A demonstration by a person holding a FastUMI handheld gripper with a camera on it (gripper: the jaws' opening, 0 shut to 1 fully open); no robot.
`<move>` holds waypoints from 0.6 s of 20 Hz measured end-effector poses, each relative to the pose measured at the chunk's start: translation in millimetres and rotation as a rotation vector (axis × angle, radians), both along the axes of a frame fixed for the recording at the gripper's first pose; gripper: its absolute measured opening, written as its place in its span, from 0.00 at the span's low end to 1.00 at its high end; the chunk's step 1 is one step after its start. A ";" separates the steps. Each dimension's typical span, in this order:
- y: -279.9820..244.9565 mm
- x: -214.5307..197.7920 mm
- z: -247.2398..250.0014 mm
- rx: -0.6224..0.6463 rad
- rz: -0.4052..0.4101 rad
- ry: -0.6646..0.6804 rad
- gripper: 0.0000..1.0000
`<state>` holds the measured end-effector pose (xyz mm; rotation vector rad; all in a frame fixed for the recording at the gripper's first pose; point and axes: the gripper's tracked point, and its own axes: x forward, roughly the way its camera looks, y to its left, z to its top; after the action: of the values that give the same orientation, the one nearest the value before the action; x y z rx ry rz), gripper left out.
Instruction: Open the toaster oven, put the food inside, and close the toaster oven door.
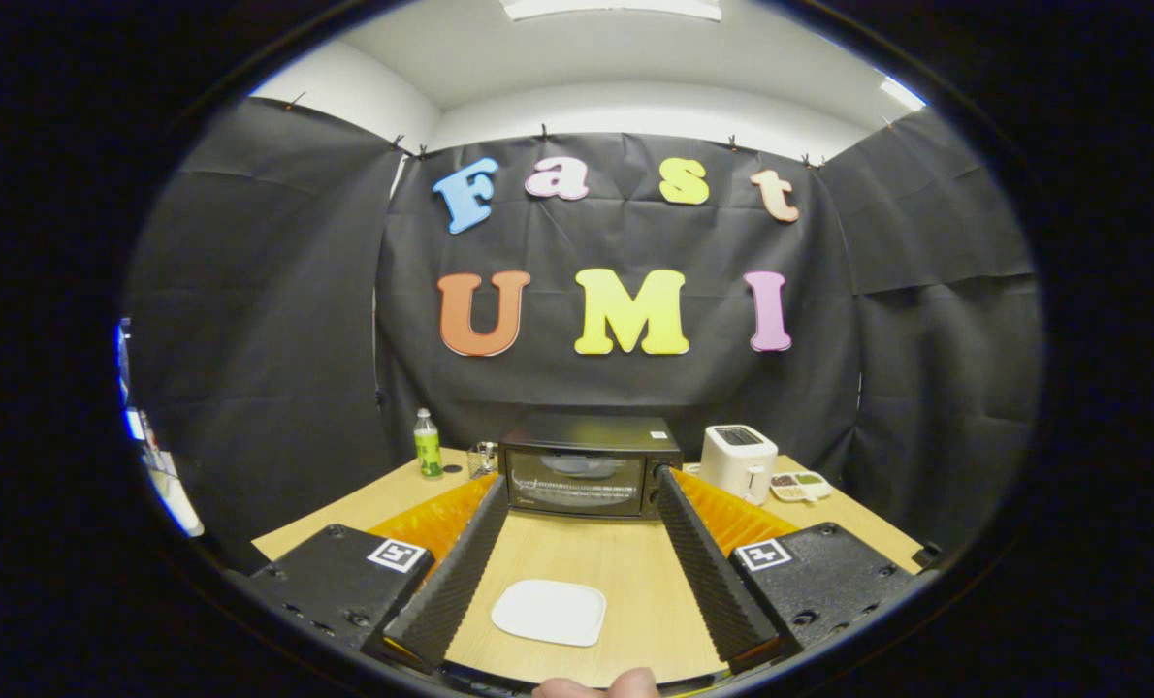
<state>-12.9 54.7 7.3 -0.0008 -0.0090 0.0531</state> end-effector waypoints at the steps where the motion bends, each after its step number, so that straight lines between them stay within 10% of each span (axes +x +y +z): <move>1: 0.8 0.3 -1.0 0.014 0.003 0.005 1.00; 12: -4.9 5.0 -11.7 0.054 -0.011 0.042 1.00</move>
<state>-7.9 49.8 -4.4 0.0543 0.0315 0.0422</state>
